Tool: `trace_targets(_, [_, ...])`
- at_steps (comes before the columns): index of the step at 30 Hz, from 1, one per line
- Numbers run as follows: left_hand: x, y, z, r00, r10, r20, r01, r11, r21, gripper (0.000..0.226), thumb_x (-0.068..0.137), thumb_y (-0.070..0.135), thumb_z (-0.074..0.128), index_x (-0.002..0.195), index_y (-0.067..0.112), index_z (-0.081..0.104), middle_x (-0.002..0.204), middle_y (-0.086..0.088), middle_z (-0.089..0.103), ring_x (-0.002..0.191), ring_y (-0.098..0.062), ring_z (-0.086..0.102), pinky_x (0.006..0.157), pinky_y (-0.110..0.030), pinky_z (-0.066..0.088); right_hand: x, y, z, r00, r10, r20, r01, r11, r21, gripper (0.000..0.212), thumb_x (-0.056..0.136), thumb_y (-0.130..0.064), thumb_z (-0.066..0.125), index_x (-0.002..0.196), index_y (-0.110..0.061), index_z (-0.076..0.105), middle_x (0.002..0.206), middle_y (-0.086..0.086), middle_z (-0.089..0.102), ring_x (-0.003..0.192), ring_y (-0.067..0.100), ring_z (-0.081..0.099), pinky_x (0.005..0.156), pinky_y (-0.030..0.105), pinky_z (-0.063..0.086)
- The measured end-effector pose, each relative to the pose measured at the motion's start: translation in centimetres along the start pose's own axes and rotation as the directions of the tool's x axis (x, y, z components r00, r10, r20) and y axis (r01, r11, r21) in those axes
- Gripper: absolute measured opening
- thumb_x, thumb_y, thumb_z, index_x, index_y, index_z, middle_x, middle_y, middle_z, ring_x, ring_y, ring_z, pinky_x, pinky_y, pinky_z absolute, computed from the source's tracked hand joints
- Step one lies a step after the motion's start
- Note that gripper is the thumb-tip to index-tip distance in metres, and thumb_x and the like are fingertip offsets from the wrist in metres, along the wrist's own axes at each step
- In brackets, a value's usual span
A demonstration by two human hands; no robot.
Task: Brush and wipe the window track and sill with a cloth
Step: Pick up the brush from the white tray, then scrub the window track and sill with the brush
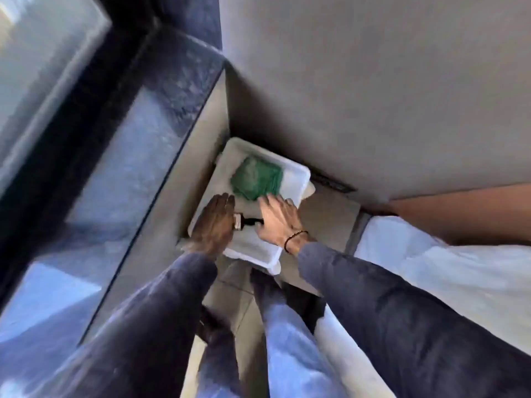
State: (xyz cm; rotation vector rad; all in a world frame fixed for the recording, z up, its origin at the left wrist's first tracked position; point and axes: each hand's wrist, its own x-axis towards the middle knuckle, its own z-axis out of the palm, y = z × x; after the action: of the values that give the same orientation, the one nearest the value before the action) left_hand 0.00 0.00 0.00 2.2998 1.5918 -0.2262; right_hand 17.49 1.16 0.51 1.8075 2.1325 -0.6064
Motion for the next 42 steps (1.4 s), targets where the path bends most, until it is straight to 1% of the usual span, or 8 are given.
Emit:
trace_targets(4, [1.2,-1.6,6.4,0.999,-0.045,0.007,0.045,0.998,-0.051,0.043,0.095,0.005,0.043,0.133,-0.011,0.052,0.138,-0.036,0.055,0.124,-0.05,0.057,0.107,-0.055,0.047,1.6,0.7,5.7,0.99,-0.039,0.136,0.037,0.999,0.016,0.048,0.083,-0.015,0.062,0.129,-0.009,0.052,0.131,0.013,0.056,0.121,0.034,0.053,0.096,0.045,0.049])
trace_targets(8, [2.6,-1.8,7.1,0.995,-0.061,0.075,0.06,0.998,0.021,0.035,0.091,0.006,0.045,0.124,-0.002,0.052,0.122,-0.027,0.057,0.107,-0.044,0.055,0.094,-0.053,0.045,2.6,0.8,7.0,0.992,-0.071,0.103,0.057,0.99,0.132,0.031,0.086,-0.005,0.056,0.115,-0.007,0.063,0.117,0.018,0.065,0.107,0.041,0.064,0.083,0.045,0.056])
trace_targets(11, [2.2,-1.7,5.3,0.977,-0.049,0.207,0.063,0.996,-0.061,0.026,0.091,0.002,0.048,0.115,-0.001,0.058,0.119,-0.024,0.056,0.103,-0.043,0.059,0.092,-0.054,0.047,2.7,1.3,4.9,0.982,0.07,0.174,-0.123,0.941,0.314,0.021,0.086,-0.015,0.065,0.103,-0.017,0.077,0.108,0.018,0.072,0.1,0.04,0.068,0.083,0.042,0.06])
trace_targets(17, [-2.9,-1.4,-4.1,0.957,-0.185,0.223,0.28,0.784,-0.554,0.021,0.091,0.003,0.054,0.11,0.005,0.063,0.109,-0.02,0.066,0.099,-0.039,0.062,0.079,-0.039,0.048,0.8,1.2,-7.2,0.916,0.063,0.396,-0.354,0.59,0.726,0.035,0.067,-0.015,0.093,0.097,-0.002,0.081,0.074,0.007,0.076,0.061,0.009,0.069,0.064,0.019,0.061])
trace_targets(24, [-14.8,-3.9,-16.0,0.963,-0.269,-0.031,0.185,0.735,-0.653,0.019,0.093,0.004,0.055,0.111,0.002,0.062,0.1,-0.018,0.07,0.094,-0.035,0.064,0.085,-0.048,0.051,-7.0,-7.9,-18.1,0.948,-0.163,0.273,-0.227,0.255,0.94,0.005,0.083,-0.001,0.078,0.086,0.001,0.074,0.059,0.005,0.072,0.052,0.013,0.065,0.056,0.022,0.059])
trace_targets(31, [-29.8,-8.2,-17.8,0.812,-0.551,-0.193,0.286,0.664,-0.691,0.033,0.096,0.005,0.054,0.129,0.002,0.059,0.12,-0.022,0.066,0.113,-0.035,0.061,0.098,-0.037,0.043,-12.2,-24.7,-18.1,0.945,-0.287,0.159,-0.044,0.37,0.928,0.023,0.092,-0.014,0.07,0.072,-0.004,0.067,0.044,-0.001,0.066,0.037,0.006,0.061,0.044,0.02,0.057])
trace_targets(37, [-43.2,-8.5,-8.7,0.345,-0.885,-0.312,0.646,0.465,-0.605,0.046,0.096,0.022,0.052,0.137,0.001,0.046,0.127,-0.022,0.056,0.117,-0.04,0.054,0.106,-0.049,0.047,-16.7,-38.9,-15.7,0.957,-0.286,-0.041,0.166,0.427,0.889,0.031,0.093,-0.02,0.067,0.071,0.002,0.071,0.072,0.024,0.072,0.054,0.029,0.068,0.057,0.039,0.062])
trace_targets(42, [-46.4,-6.6,-2.9,0.388,-0.911,-0.14,0.807,0.409,-0.426,0.071,0.101,0.04,0.033,0.153,-0.006,0.019,0.162,-0.03,0.021,0.153,-0.042,0.017,0.127,-0.05,0.022,-19.2,-44.9,-13.4,0.833,-0.542,-0.113,0.534,0.732,0.422,0.047,0.091,-0.039,0.067,0.06,-0.004,0.063,0.066,0.016,0.069,0.07,0.029,0.068,0.068,0.036,0.048])
